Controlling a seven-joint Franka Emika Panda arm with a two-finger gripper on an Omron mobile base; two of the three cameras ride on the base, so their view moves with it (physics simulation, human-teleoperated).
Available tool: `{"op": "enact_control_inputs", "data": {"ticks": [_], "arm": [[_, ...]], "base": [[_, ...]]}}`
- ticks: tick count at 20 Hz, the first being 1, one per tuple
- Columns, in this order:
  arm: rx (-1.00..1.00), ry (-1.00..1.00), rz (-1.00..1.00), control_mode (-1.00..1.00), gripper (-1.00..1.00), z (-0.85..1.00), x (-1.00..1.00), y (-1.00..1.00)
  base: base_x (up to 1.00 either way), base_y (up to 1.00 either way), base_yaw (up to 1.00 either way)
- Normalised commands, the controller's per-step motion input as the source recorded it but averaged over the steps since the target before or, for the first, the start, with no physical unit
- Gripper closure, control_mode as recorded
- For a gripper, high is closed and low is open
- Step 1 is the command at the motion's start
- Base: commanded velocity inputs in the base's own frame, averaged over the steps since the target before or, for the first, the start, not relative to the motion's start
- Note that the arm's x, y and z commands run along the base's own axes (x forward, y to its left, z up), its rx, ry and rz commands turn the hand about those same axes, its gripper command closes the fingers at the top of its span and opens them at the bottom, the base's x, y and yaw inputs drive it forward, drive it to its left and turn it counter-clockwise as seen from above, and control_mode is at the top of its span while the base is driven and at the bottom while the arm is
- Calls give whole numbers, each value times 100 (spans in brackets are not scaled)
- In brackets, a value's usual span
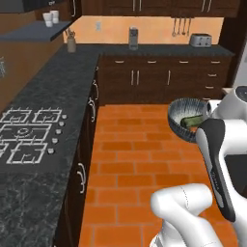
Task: Pick the chicken drumstick and cucumber from their plates and place them in the bowl. Then put the bowl in the fridge.
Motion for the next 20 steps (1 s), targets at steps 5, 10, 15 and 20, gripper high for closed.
{"op": "enact_control_inputs", "data": {"ticks": [5,10,15,20], "arm": [[0,0,0,100,100,0,0,0],[0,0,0,100,100,0,0,0],[0,0,0,100,100,0,0,0],[0,0,0,100,100,0,0,0]], "base": [[100,-2,-4],[100,0,-4],[100,-2,-8],[100,-28,-10]]}}
